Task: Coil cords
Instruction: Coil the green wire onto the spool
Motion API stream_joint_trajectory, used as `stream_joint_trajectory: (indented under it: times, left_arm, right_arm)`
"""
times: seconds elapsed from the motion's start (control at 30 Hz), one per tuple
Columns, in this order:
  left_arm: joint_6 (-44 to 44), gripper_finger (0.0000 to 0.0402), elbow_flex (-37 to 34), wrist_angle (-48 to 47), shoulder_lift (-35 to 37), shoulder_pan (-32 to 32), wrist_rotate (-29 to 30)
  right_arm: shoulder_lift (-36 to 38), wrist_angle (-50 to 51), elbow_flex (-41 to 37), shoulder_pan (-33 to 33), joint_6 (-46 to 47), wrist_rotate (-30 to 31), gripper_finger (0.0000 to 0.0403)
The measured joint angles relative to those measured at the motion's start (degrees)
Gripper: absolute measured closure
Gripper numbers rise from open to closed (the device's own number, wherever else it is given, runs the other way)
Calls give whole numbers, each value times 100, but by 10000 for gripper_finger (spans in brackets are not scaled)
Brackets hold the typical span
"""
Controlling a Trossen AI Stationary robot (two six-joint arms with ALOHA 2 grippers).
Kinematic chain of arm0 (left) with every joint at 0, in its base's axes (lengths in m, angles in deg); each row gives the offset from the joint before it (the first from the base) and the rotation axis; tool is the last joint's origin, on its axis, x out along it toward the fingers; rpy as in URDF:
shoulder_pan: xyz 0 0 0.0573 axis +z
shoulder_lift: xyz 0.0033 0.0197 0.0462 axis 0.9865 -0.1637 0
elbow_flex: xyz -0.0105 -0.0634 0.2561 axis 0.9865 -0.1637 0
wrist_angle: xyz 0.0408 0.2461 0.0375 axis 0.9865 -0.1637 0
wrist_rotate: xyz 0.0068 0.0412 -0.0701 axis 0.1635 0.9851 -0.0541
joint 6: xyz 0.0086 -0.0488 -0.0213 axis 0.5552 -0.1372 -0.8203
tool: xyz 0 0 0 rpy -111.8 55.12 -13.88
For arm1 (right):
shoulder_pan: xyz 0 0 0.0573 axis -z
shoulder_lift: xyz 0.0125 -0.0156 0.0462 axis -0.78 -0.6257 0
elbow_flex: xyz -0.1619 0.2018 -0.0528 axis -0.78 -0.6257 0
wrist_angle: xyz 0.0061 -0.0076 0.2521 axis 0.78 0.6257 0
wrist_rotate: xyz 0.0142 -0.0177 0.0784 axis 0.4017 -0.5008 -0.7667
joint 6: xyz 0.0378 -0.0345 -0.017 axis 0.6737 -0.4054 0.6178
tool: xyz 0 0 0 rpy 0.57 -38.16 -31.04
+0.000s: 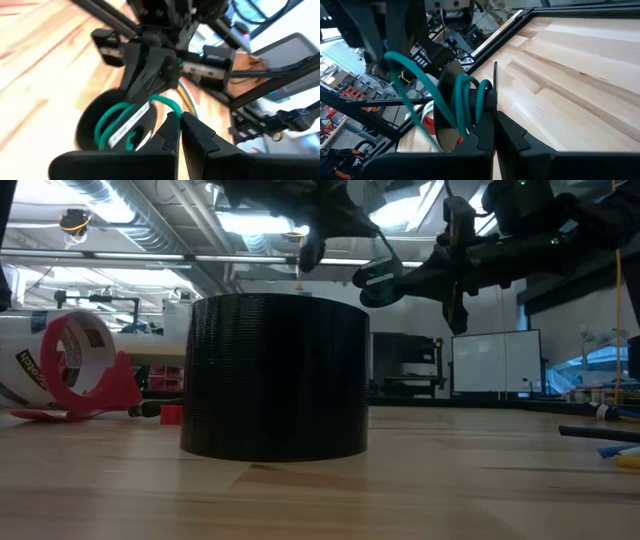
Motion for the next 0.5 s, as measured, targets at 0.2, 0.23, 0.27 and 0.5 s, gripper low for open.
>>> stream_joint_trajectory:
  times: [0.2,0.23,0.27,0.5]
  left_arm:
    - [279,400,4,-562,157,0,315]
    - [333,400,3,-623,157,0,325]
    - [398,400,3,-667,157,0,359]
    - [544,400,2,-782,157,0,591]
  right_arm:
    - [-10,46,-13,4,3,-137,398]
    - [-9,19,-13,4,2,-153,398]
    - [-9,7,-13,4,1,-153,398]
    - [-9,-40,-13,3,5,-155,398]
